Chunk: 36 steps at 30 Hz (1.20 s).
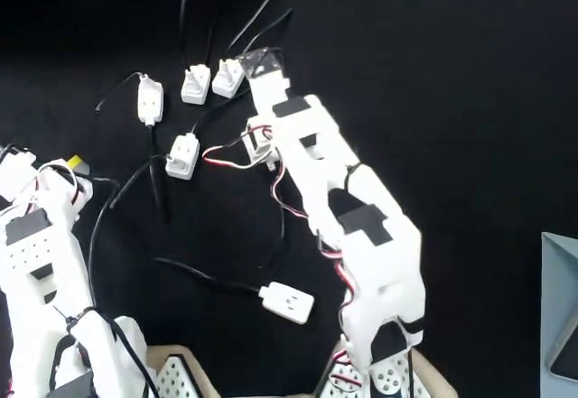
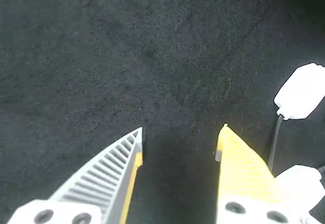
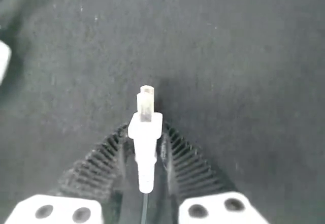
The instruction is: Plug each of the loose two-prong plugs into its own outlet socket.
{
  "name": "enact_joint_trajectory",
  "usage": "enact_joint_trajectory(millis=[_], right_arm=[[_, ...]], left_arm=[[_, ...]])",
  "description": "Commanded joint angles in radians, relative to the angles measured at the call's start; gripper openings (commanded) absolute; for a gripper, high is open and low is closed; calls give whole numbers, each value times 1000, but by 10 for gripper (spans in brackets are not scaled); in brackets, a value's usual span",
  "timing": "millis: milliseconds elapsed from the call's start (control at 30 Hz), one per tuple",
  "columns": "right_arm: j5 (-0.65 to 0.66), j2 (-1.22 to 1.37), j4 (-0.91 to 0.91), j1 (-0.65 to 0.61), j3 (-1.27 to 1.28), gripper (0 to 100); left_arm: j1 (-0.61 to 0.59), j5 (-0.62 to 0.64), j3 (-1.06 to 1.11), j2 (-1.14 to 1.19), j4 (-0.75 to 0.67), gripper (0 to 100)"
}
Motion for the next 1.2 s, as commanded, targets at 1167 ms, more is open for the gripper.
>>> enact_joint_trajectory(millis=[1167], right_arm=[[1086, -647, 535, 71, 383, 11]], left_arm=[[-1, 3, -13, -28, -17, 238]])
